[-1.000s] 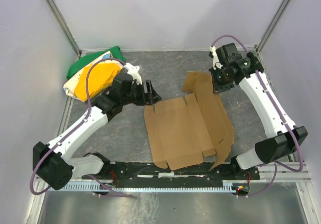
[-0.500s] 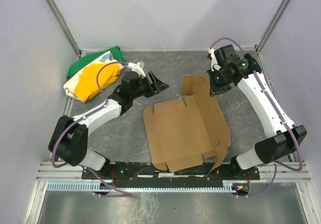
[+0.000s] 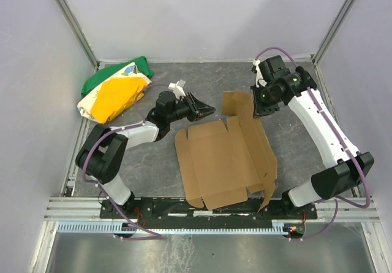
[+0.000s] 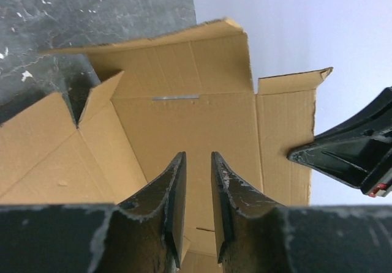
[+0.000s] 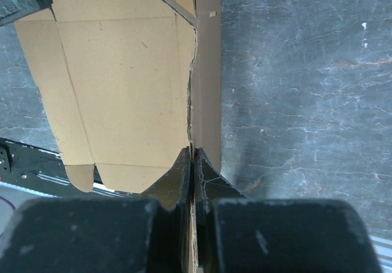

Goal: Fold the paper box

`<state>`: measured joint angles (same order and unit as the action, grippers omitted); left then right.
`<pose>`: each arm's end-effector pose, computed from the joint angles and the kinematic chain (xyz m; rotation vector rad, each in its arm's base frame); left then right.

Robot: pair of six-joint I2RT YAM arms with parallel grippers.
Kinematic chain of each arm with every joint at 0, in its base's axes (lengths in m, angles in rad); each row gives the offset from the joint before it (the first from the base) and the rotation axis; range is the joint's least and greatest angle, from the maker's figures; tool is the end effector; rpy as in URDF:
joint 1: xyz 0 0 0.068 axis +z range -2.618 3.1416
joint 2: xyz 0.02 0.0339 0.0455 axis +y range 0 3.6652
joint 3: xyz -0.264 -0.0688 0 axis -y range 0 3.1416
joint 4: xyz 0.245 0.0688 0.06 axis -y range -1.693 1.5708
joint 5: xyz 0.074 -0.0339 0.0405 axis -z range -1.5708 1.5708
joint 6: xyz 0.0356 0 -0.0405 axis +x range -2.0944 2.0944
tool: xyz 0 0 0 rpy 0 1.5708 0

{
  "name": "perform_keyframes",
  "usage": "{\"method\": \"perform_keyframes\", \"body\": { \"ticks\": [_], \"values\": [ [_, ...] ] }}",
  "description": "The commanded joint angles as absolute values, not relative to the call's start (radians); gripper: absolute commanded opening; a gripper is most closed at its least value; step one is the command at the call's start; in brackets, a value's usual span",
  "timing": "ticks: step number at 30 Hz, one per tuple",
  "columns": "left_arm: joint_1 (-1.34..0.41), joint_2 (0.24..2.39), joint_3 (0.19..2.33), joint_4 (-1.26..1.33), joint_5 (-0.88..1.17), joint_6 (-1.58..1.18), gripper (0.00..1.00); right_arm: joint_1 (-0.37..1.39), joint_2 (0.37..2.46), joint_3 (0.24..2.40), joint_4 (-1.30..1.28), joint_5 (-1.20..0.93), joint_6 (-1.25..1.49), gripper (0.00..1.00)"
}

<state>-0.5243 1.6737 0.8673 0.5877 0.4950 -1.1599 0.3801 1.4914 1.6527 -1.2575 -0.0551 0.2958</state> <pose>0.3056 -0.1963 0.2179 -0.2455 2.0742 -1.5695 0.2605 0.1062 0.3778 -0.1316 2.6943 0.2864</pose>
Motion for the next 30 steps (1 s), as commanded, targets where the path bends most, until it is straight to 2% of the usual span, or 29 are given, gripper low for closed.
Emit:
{"method": "perform_keyframes", "body": {
  "ticks": [1, 7, 13, 22, 30],
  "values": [
    [-0.527, 1.674, 0.857, 0.717, 0.545, -1.22, 0.28, 0.396, 1.5, 1.635, -1.213, -0.089, 0.346, 0.06],
    [-0.542, 1.778, 0.889, 0.764, 0.595, -1.262, 0.3, 0.398, 1.504, 1.615, -1.2, -0.103, 0.373, 0.06],
    [-0.557, 1.889, 0.944, 0.751, 0.642, -1.297, 0.26, 0.4, 1.512, 1.608, -1.203, -0.099, 0.402, 0.05],
    [-0.576, 2.001, 0.99, 0.786, 0.541, -1.352, 0.29, 0.399, 1.53, 1.634, -1.25, -0.069, 0.363, 0.05],
    [-0.62, 2.074, 1.12, 0.638, 0.458, -1.292, 0.28, 0.398, 1.538, 1.632, -1.254, -0.056, 0.36, 0.05]
  ]
}}
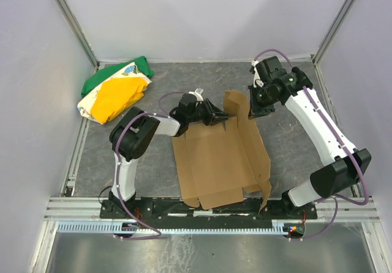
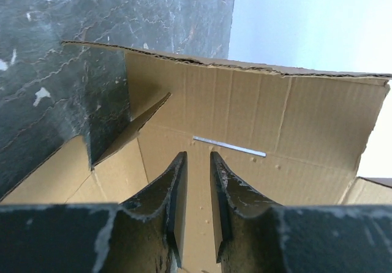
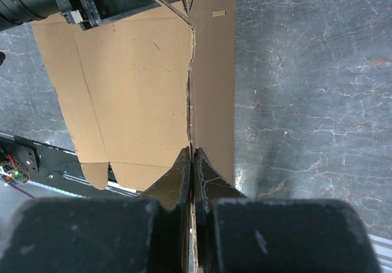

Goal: Fold the paper box

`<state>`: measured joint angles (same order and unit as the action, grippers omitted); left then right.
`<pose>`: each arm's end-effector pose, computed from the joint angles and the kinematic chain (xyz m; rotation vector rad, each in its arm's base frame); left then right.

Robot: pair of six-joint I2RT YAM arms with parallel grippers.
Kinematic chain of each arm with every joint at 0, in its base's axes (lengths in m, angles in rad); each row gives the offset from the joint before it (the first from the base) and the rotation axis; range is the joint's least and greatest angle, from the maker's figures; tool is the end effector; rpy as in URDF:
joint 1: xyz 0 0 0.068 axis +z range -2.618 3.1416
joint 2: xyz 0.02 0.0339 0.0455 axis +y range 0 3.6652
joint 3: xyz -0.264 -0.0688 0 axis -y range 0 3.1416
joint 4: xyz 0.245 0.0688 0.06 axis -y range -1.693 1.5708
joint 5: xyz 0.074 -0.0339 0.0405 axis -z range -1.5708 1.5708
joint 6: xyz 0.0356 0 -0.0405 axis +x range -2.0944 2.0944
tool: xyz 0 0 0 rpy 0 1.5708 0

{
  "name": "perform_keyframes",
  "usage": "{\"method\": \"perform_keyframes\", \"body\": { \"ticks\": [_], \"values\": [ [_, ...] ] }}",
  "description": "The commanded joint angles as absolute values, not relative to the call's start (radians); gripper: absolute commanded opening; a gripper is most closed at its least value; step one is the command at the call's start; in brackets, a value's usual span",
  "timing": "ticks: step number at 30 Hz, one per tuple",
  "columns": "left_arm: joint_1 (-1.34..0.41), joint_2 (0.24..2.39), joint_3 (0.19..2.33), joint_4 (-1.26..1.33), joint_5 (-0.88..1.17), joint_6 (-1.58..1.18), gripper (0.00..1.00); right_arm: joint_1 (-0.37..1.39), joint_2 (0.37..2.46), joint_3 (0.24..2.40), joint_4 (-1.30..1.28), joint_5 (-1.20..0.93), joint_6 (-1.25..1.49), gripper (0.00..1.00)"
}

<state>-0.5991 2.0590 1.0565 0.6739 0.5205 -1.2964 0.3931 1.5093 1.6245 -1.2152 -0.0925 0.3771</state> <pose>0.3414 -0.2546 0.1386 -0.3653 2.2586 -1.6553 0.2665 0.1141 0.3672 -0.0519 2.7164 0.3613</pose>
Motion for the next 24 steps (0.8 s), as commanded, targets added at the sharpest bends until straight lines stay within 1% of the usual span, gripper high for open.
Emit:
{"method": "perform_keyframes", "body": {
  "ticks": [1, 9, 16, 24],
  "values": [
    [-0.619, 2.078, 1.12, 0.632, 0.446, -1.292, 0.28, 0.398, 1.538, 1.631, -1.254, -0.055, 0.362, 0.05],
    [-0.618, 2.1, 1.153, 0.513, 0.379, -1.228, 0.27, 0.398, 1.532, 1.627, -1.267, -0.014, 0.368, 0.04],
    [-0.612, 2.081, 1.111, 0.597, 0.3, -1.253, 0.27, 0.399, 1.526, 1.618, -1.273, -0.006, 0.368, 0.03],
    [-0.613, 2.148, 1.191, 0.58, 0.352, -1.25, 0.27, 0.399, 1.532, 1.623, -1.283, 0.001, 0.361, 0.03]
  ]
}}
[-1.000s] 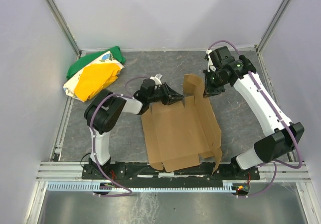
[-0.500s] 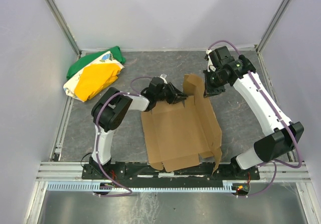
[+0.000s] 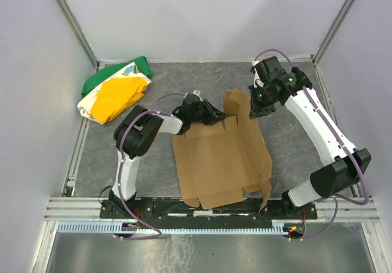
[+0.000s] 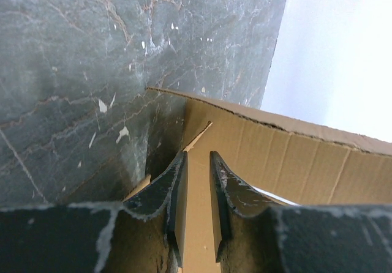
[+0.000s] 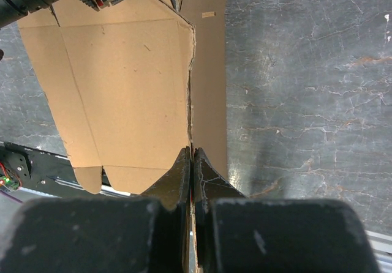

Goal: Fold the paper box

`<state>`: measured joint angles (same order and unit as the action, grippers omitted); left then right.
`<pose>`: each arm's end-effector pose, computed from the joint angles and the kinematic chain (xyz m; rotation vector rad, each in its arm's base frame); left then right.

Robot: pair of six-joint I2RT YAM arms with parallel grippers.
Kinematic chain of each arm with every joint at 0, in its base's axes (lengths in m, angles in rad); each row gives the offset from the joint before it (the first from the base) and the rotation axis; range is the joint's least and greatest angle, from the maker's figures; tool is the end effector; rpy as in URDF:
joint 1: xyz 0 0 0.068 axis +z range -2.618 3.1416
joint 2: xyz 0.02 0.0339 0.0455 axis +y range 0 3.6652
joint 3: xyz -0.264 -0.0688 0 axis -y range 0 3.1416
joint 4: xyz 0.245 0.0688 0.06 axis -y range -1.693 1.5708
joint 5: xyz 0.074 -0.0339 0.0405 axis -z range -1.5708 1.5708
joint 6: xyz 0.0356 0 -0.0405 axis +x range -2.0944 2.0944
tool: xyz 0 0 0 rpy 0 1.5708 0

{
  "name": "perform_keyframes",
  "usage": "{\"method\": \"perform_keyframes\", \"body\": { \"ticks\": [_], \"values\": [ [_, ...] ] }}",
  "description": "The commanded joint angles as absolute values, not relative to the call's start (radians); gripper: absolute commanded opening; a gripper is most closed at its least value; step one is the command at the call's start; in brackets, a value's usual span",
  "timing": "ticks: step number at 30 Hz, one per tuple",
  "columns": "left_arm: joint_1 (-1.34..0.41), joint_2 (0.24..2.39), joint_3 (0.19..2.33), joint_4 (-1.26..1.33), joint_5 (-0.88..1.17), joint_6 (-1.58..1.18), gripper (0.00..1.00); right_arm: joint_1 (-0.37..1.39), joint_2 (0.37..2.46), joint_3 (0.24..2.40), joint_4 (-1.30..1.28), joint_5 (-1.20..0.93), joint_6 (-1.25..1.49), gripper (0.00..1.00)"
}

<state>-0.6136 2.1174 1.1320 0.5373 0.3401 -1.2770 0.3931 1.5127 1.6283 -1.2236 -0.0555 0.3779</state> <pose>0.3525 -0.2628 0.1214 -0.5239 2.2982 -1.4303 0.2671 0.1129 0.3669 -0.0384 2.7163 0.3105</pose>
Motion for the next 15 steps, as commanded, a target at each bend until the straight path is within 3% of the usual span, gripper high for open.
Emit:
{"method": "perform_keyframes", "body": {
  "ticks": [1, 15],
  "values": [
    [-0.613, 2.151, 1.194, 0.579, 0.355, -1.252, 0.27, 0.398, 1.532, 1.623, -1.284, 0.0, 0.36, 0.03],
    [-0.576, 2.063, 1.109, 0.598, 0.343, -1.231, 0.26, 0.397, 1.535, 1.626, -1.281, 0.002, 0.361, 0.03]
  ]
}}
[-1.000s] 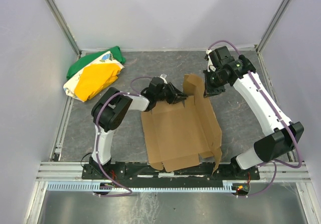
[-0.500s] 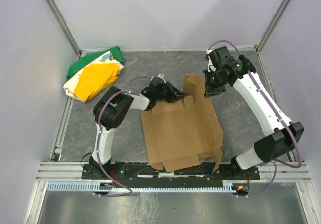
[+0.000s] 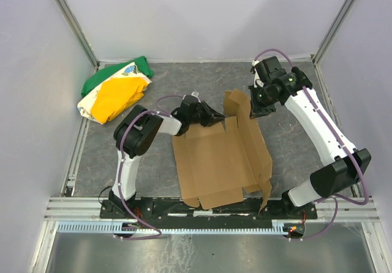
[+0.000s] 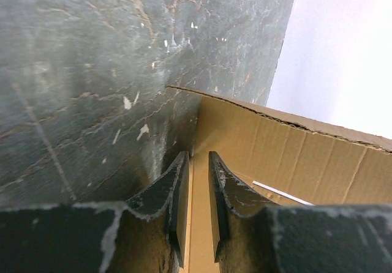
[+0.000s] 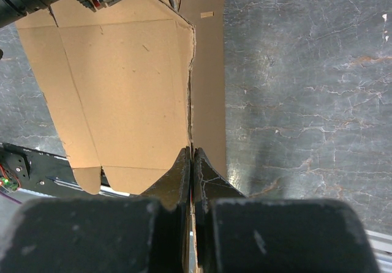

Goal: Fold the paper box

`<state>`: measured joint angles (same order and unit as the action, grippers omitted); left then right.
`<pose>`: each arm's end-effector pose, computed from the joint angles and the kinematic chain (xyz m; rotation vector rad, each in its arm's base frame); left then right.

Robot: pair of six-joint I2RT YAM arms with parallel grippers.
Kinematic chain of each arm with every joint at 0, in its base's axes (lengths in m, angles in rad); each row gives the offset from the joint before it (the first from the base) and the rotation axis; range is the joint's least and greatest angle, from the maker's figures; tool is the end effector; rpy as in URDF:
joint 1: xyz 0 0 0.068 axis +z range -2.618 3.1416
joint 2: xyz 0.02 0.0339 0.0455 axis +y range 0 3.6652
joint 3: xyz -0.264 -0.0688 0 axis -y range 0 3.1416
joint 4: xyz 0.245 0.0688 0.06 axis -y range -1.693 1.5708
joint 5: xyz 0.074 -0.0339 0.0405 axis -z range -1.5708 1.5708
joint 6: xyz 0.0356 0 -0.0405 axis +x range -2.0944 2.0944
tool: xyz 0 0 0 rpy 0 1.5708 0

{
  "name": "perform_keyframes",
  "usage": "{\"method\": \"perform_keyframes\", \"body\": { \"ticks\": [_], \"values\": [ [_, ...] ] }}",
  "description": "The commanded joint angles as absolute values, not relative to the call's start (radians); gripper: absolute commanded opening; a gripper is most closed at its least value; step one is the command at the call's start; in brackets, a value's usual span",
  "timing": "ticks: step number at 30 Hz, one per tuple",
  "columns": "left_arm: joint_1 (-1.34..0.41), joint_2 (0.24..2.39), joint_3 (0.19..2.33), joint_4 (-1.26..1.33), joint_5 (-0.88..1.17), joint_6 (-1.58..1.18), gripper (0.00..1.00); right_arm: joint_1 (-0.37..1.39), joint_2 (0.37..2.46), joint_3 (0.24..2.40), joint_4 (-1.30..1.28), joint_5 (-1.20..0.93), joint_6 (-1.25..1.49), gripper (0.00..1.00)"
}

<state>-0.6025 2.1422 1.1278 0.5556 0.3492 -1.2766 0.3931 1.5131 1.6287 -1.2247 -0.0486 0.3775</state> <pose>0.3552 -0.2591 0.1116 -0.5349 2.3068 -1.4258 0.2672 0.1127 0.3668 -0.0367 2.7157 0.3011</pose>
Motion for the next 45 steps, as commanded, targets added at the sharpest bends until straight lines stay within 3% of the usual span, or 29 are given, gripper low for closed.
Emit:
{"method": "perform_keyframes", "body": {
  "ticks": [1, 6, 20, 45],
  "values": [
    [-0.57, 2.059, 1.1, 0.598, 0.341, -1.23, 0.26, 0.399, 1.533, 1.625, -1.281, 0.004, 0.361, 0.03],
    [-0.549, 2.044, 1.089, 0.613, 0.34, -1.238, 0.25, 0.398, 1.523, 1.622, -1.283, 0.009, 0.36, 0.03],
    [-0.616, 2.194, 1.344, 0.439, 0.446, -1.164, 0.25, 0.398, 1.523, 1.598, -1.266, -0.009, 0.36, 0.03],
    [-0.695, 2.09, 1.16, 0.471, 0.498, -1.151, 0.21, 0.398, 1.527, 1.563, -1.236, -0.024, 0.376, 0.03]
  ]
}}
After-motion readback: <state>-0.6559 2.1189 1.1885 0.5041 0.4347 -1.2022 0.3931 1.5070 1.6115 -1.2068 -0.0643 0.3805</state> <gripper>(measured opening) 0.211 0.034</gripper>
